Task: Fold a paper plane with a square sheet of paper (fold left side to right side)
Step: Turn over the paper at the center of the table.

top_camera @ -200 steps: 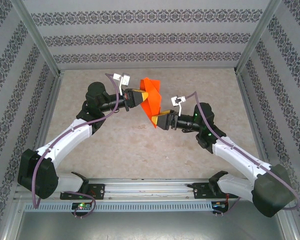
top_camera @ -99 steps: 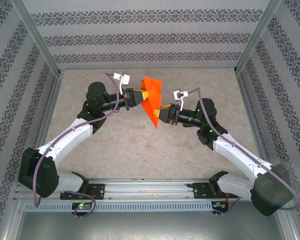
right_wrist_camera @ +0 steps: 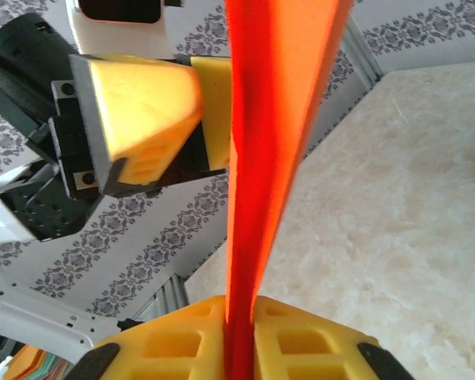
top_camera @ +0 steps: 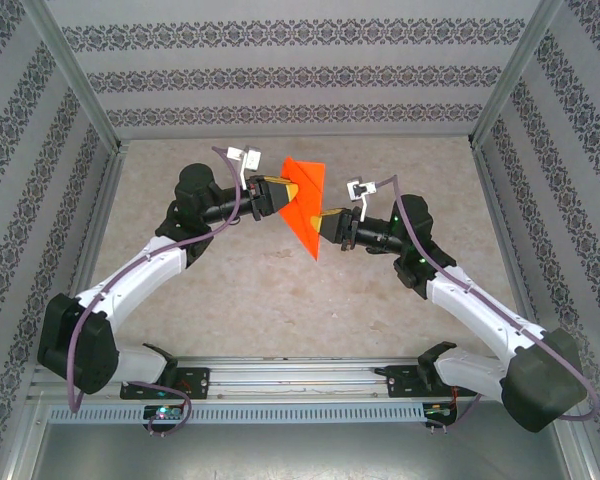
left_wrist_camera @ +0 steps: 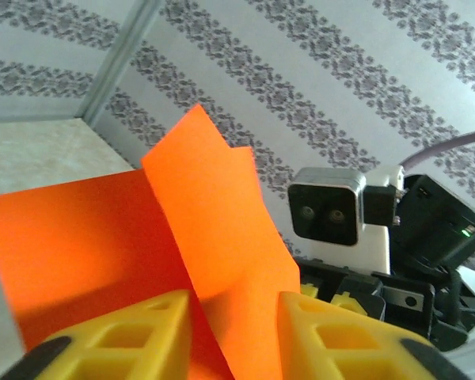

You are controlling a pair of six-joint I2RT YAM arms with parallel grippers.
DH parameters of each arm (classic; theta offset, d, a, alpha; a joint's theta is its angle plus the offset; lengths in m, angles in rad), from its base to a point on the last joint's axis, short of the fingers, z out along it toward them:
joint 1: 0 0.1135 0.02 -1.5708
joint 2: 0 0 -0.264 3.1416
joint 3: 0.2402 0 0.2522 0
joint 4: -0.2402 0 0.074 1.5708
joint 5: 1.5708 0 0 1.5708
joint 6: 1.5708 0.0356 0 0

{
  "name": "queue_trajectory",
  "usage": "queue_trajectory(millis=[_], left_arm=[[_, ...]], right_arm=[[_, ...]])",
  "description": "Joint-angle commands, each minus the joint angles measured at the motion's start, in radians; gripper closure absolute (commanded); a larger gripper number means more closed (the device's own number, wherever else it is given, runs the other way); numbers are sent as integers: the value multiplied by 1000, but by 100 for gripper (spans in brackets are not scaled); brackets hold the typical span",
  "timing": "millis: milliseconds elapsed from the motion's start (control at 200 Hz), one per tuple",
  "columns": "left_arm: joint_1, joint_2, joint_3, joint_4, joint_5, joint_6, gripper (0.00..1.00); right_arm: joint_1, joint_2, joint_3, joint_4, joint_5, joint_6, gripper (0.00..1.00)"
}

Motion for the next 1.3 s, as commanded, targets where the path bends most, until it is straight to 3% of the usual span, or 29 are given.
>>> queue_trajectory(millis=[0,210,525,630,904,1109,1299], left_arm=[[-4,-87,-29,-77,-123,91,59],[8,-224,-110,-125,-356,158,53],[12,-369,-177,-316,-560,207,45],[13,-442,-205,-433,-624,219,44],[15,-634,-350,-670,-816,157,44],[14,-722,-432,-747,-856,78,44],[15,-723,-460,-759,-865,39,44]], right_arm=[[-10,-36,29,-63,37,-63,89],[48,-60,97,-386,219,-257,99],[257,61,280,-805,826,-498,100],[318,153,352,-909,1046,-524,100],[413,413,484,-1060,1442,-500,100],[439,627,577,-1148,1564,-459,100],[449,806,654,-1193,1558,-388,100]])
